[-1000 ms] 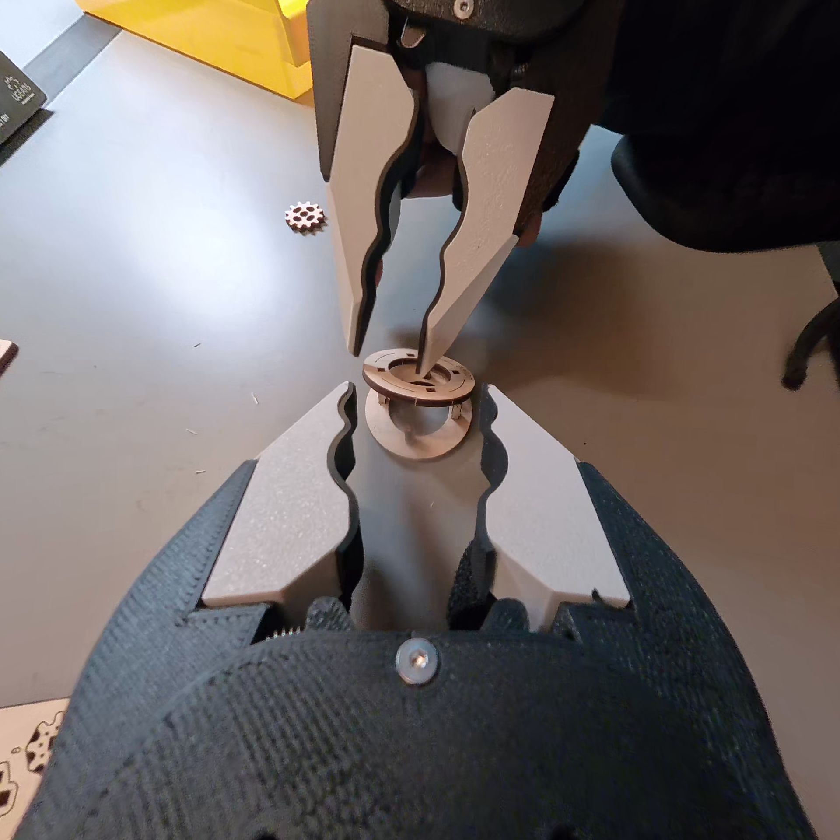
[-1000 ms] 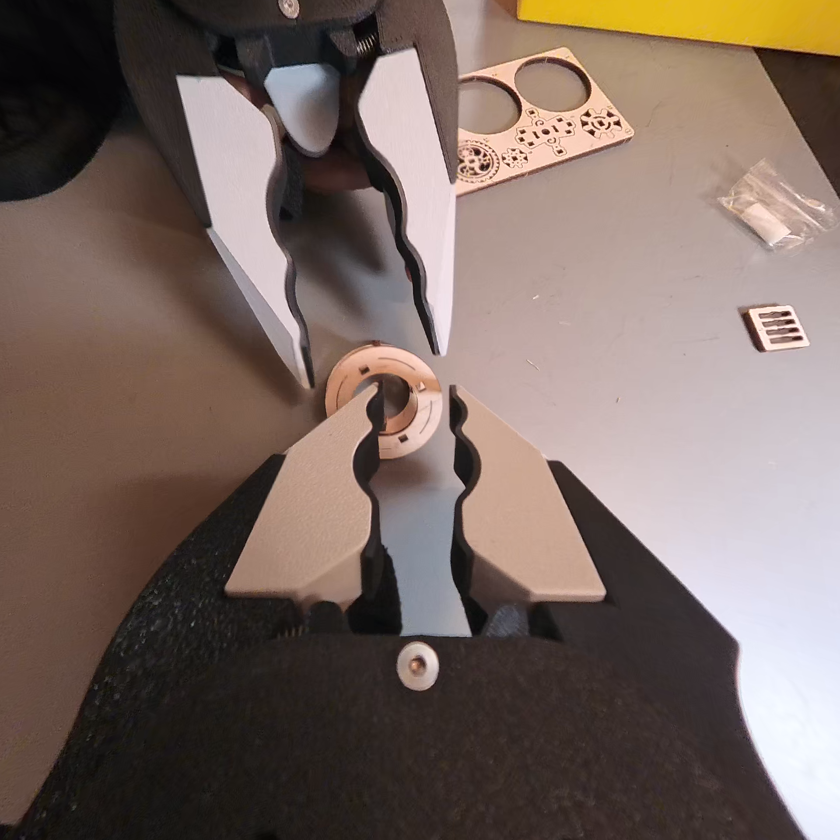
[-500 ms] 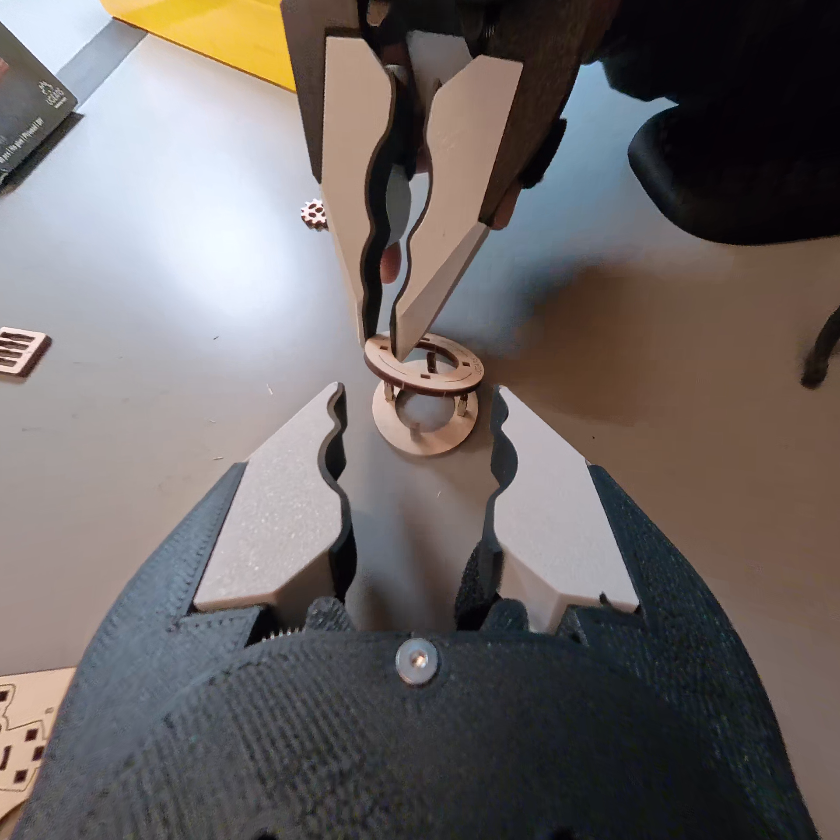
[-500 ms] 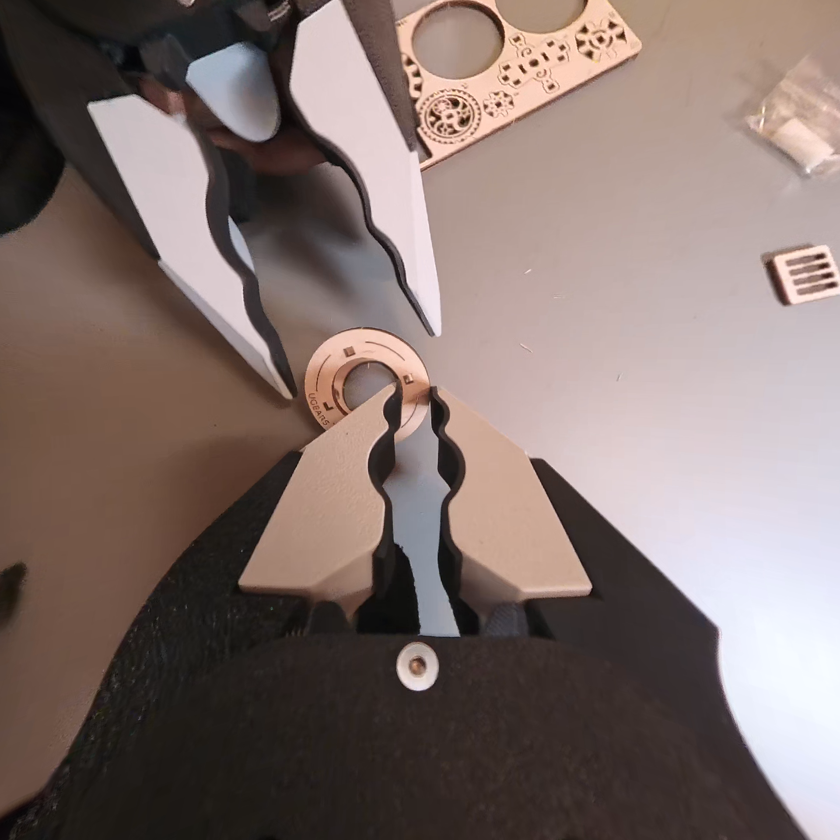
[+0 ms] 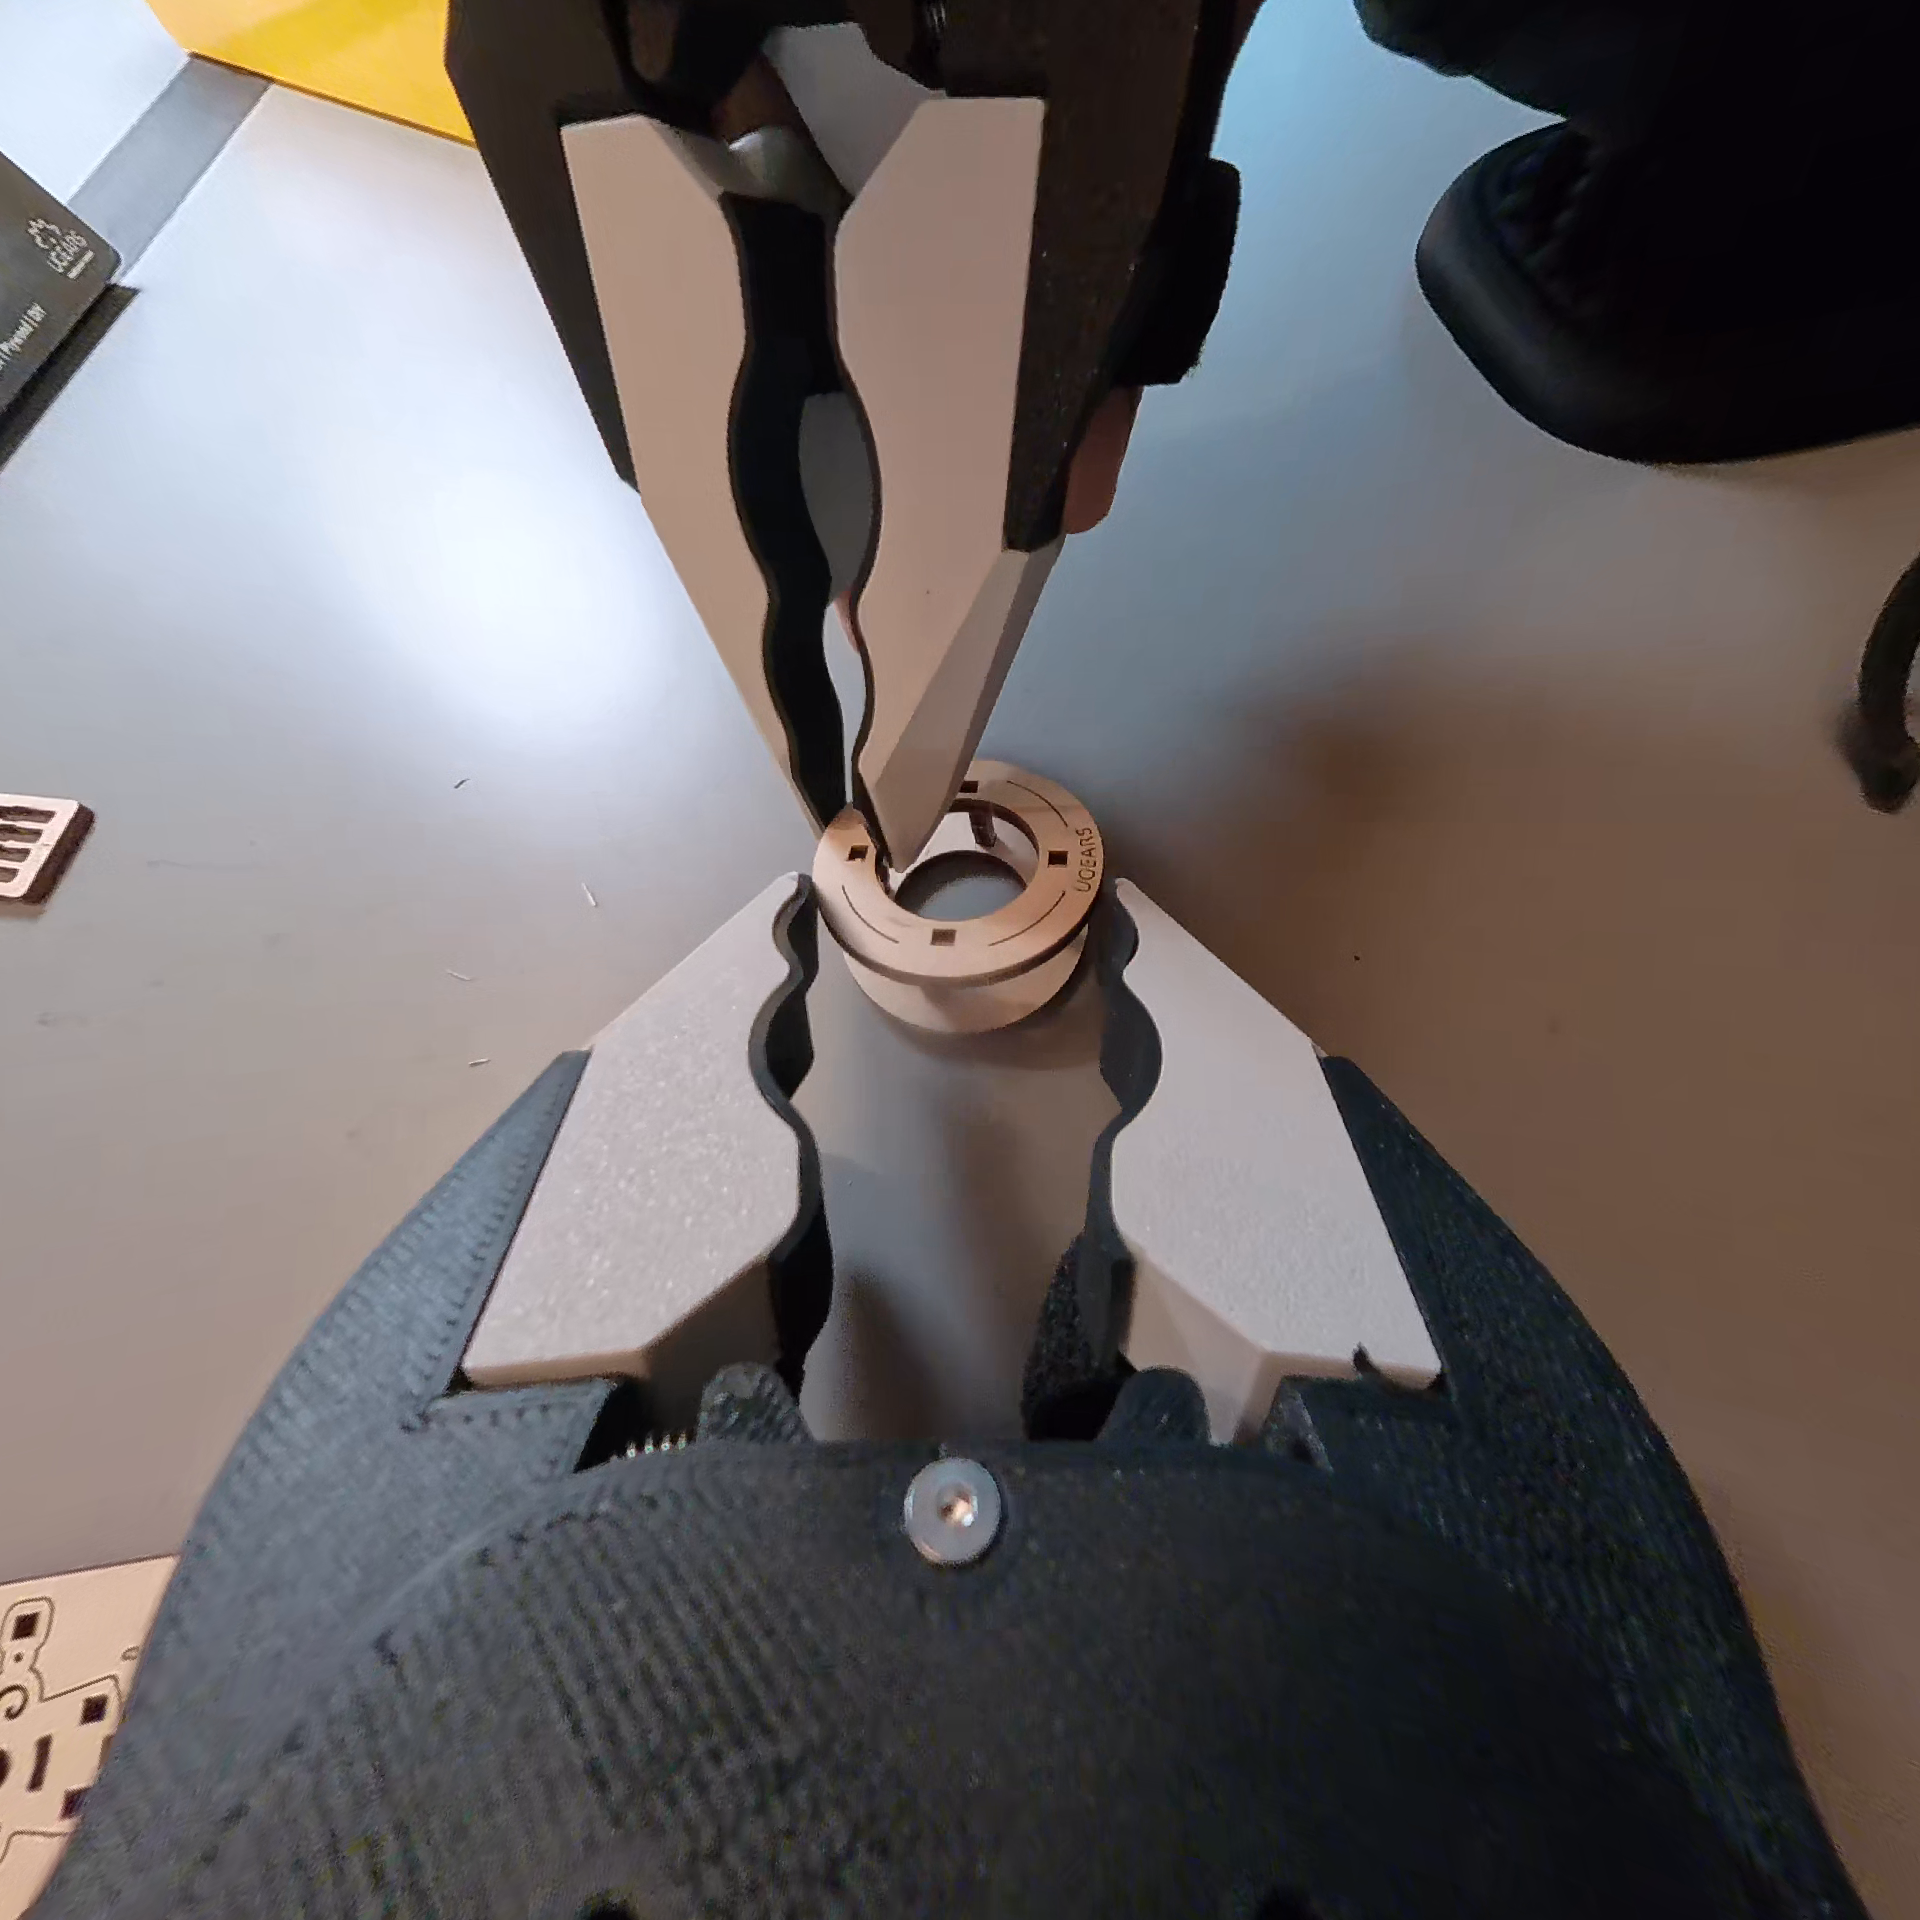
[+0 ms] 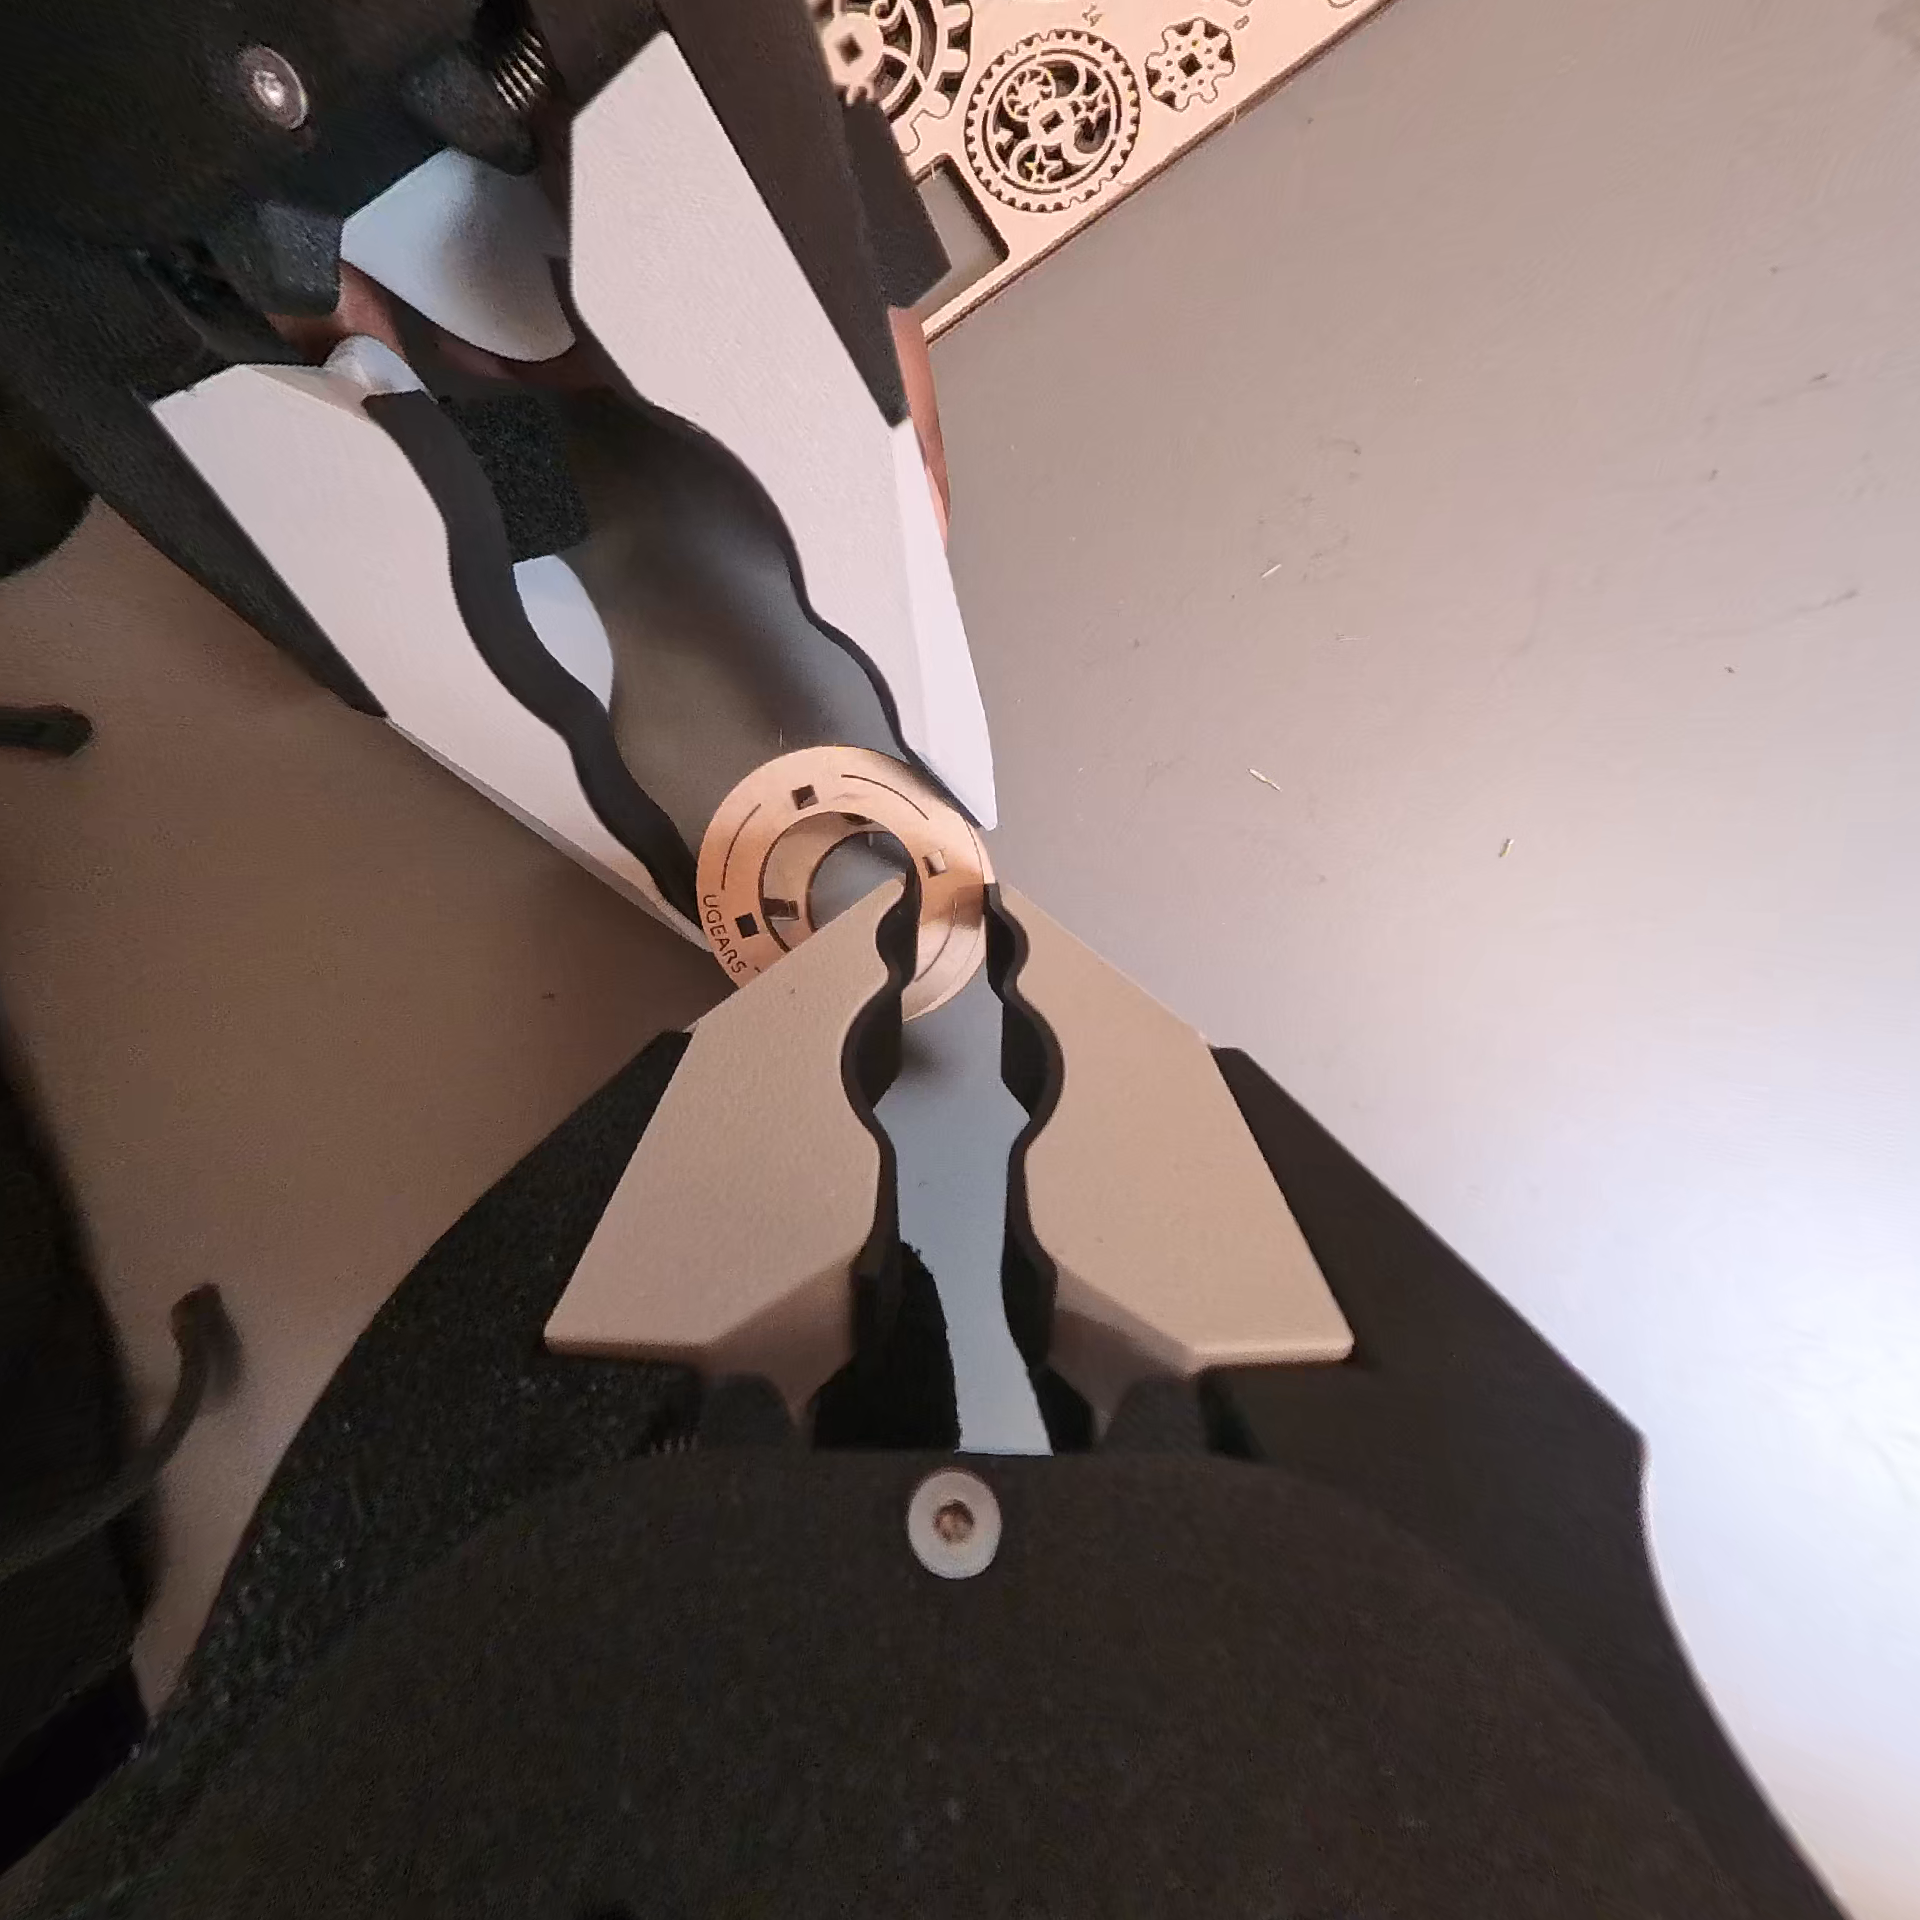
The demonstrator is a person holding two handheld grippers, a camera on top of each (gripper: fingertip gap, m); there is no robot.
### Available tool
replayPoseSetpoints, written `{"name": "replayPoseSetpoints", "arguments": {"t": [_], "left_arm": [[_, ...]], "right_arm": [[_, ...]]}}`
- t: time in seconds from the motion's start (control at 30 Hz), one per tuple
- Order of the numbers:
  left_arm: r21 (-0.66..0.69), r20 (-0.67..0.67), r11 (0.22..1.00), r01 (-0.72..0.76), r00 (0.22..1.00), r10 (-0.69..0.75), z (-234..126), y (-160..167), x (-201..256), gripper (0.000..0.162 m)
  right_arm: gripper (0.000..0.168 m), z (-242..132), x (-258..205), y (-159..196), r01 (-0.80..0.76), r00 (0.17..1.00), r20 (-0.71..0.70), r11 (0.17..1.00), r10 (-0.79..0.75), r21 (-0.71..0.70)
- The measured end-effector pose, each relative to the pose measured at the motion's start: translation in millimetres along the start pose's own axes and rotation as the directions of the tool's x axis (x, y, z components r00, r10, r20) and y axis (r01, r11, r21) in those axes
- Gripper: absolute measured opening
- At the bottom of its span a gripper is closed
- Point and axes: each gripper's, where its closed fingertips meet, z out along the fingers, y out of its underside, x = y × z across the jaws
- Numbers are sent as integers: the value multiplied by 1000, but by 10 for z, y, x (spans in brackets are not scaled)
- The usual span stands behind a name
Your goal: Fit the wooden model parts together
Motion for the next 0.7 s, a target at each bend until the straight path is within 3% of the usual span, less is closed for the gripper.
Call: {"name": "replayPoseSetpoints", "arguments": {"t": [0.47,0.7], "left_arm": [[24,-26,999,30,999,-29,8,-4,4,53],[29,-24,998,53,998,-52,5,-31,1,57]], "right_arm": [[12,-35,-11,34,28,1000,1,999,-28,37],[9,-83,-5,31,-98,995,-14,994,99,47]]}}
